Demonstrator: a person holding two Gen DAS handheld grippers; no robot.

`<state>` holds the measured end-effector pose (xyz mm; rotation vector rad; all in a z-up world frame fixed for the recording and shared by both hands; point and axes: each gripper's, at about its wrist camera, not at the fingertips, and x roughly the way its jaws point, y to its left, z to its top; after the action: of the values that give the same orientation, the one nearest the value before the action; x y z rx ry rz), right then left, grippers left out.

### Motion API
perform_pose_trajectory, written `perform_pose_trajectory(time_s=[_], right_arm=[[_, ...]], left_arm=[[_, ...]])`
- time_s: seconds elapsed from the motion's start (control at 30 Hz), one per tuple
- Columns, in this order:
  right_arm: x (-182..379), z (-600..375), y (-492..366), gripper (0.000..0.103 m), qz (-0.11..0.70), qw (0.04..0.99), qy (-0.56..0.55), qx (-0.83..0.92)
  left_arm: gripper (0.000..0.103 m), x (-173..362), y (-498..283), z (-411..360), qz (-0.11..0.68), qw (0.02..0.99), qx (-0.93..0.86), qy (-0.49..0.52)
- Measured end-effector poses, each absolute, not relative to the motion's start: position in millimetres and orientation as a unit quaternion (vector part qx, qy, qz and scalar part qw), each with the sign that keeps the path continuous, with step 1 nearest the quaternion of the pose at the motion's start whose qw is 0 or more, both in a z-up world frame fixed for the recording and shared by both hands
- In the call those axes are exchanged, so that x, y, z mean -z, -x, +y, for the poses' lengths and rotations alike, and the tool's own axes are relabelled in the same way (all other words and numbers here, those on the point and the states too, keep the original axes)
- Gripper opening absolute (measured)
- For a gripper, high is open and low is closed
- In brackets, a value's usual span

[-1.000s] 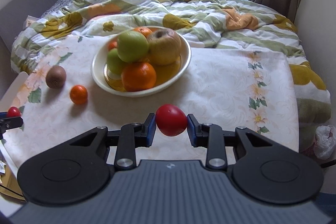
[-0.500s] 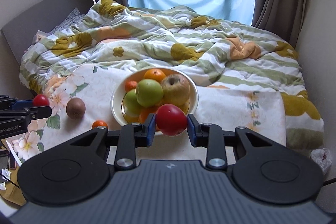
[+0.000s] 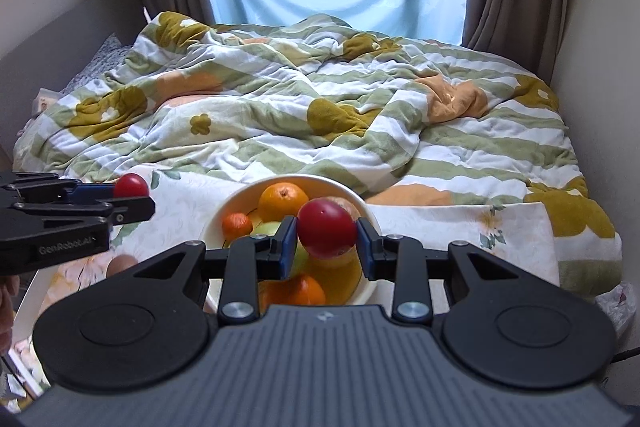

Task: Organize fruits
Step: 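Carry both small red fruits to the white bowl and lower them in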

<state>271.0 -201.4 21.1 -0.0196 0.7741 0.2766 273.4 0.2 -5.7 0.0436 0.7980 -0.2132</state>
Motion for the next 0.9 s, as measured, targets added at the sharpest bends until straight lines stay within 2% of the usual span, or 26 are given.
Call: perform_pose_trajectory(time_s=[0.27,0.6,0.67,0.73,0.8,0.9], right_arm=[[-1.1,-185.3,-316.1,0.047,0.395,0.913,-0.009,-0.104],[14.5,-177.0,-348.5,0.047,0.411,0.908,-0.02,-0.076],[15.6,-176.8,-350.9,0.047,0.412,0.908,-0.021,-0.074],[15.8,-176.8,-353.2,0.047,0.412,0.908,-0.021,-0.071],[15.8,-176.7,-354.8,0.047,0.413,0.908,-0.021,-0.07],[15.5,-177.0,-357.1,0.047,0.413,0.908,-0.022,-0.07]], left_arm=[[0.036,44.3,-331.3,-3.7,0.42,0.895,0.145,-0.038],[0.037,72.8,-359.5,-7.3,0.451,0.874,0.178,-0.044],[0.046,72.4,-358.5,-6.5,0.45,0.873,0.183,-0.041],[0.086,68.5,-355.7,-6.1,0.441,0.878,0.181,-0.044],[0.093,61.8,-350.3,-3.2,0.423,0.887,0.178,-0.047],[0.093,53.0,-344.9,2.9,0.417,0.89,0.178,-0.048]])
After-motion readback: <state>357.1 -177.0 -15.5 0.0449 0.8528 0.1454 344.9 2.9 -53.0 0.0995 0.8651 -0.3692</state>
